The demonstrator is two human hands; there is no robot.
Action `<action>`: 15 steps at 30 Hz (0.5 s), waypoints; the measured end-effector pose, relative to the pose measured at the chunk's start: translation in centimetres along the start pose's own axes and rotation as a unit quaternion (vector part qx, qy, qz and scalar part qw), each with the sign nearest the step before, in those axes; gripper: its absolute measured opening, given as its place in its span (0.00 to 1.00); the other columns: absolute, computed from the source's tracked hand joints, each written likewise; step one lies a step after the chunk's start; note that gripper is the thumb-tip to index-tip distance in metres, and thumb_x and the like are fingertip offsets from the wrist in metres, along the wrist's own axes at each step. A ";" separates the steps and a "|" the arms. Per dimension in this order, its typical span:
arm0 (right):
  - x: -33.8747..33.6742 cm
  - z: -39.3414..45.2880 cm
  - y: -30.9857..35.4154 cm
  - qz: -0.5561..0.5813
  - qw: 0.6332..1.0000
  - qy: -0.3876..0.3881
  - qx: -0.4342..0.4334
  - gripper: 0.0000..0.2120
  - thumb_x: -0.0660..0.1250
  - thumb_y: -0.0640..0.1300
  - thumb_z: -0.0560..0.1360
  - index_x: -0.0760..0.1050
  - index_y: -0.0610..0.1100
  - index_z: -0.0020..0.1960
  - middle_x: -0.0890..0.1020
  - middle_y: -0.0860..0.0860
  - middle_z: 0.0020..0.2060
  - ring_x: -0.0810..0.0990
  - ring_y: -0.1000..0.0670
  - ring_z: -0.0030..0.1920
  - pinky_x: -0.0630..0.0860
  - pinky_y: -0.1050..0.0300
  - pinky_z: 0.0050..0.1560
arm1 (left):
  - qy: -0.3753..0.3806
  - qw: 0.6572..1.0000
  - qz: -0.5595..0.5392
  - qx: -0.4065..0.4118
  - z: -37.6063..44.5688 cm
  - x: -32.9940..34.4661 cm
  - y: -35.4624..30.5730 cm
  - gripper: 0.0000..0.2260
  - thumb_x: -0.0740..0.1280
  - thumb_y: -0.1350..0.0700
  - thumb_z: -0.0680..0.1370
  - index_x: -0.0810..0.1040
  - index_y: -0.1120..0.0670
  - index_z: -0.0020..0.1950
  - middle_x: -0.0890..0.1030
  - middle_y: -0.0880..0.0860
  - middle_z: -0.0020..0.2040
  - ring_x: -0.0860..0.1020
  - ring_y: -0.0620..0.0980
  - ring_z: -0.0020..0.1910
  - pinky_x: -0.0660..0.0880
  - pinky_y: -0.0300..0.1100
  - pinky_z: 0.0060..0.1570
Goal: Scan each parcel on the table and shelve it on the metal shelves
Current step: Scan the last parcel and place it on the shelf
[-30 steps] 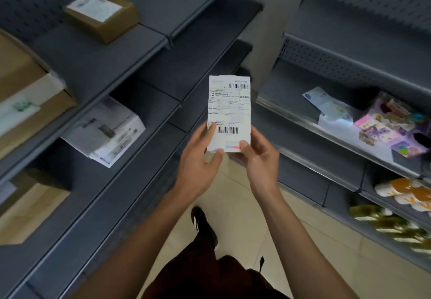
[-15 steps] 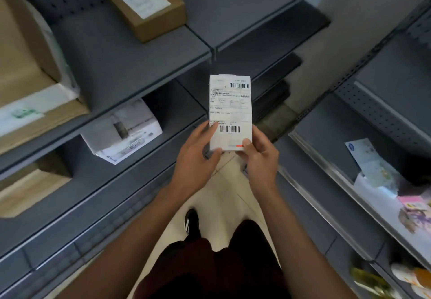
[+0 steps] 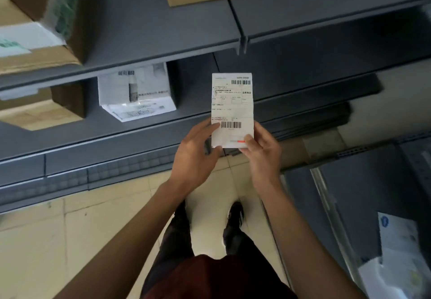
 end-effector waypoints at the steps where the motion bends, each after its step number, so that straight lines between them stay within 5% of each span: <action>1: -0.2 0.6 -0.2 -0.001 1.000 0.003 0.001 0.21 0.66 0.31 0.80 0.75 0.40 0.71 0.84 0.46 0.60 0.83 0.45 0.61 0.81 0.43 0.59 | -0.005 1.000 -0.007 -0.010 0.1 0.5 0.2 0.25 0.75 0.63 0.75 0.76 0.54 0.72 0.76 0.49 0.72 0.75 0.45 0.68 0.77 0.36 0.59; 9: -0.9 6.8 -2.4 -0.049 0.999 0.019 -0.006 0.20 0.69 0.36 0.80 0.75 0.43 0.72 0.85 0.49 0.60 0.84 0.49 0.60 0.82 0.42 0.59 | 0.007 0.999 -0.025 -0.045 4.0 4.6 3.6 0.24 0.72 0.62 0.78 0.75 0.54 0.73 0.74 0.50 0.73 0.75 0.52 0.69 0.80 0.54 0.61; 15: 1.4 11.6 -3.7 -0.044 0.998 0.049 -0.025 0.19 0.68 0.37 0.81 0.75 0.42 0.71 0.85 0.50 0.59 0.83 0.50 0.60 0.82 0.47 0.57 | -0.023 0.999 -0.038 -0.022 6.7 5.3 6.4 0.23 0.72 0.64 0.78 0.76 0.54 0.72 0.71 0.41 0.69 0.76 0.48 0.66 0.80 0.44 0.58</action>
Point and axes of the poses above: each hand's wrist, its own z-axis towards the middle knuckle, its own x-axis out of the palm, y = z × x, the point moved 7 cm from there along z, towards the middle knuckle
